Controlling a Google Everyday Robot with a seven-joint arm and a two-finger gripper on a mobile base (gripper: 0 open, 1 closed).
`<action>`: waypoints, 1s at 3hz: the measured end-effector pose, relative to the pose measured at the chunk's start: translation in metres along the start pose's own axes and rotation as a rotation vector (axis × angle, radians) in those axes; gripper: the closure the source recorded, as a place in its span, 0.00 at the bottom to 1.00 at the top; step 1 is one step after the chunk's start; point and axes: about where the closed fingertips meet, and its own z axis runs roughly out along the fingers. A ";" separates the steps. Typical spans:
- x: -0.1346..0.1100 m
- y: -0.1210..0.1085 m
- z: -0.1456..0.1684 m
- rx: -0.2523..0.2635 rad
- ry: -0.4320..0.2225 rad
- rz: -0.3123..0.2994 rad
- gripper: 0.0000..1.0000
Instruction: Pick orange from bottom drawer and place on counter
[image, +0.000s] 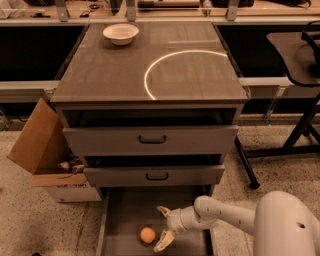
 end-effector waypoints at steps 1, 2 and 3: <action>0.020 -0.012 0.024 -0.012 0.021 -0.065 0.00; 0.033 -0.030 0.051 0.026 0.039 -0.140 0.00; 0.039 -0.039 0.064 0.045 0.053 -0.175 0.00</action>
Offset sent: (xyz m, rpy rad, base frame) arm 0.0337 0.0272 -0.0767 -0.0548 -0.1944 0.0592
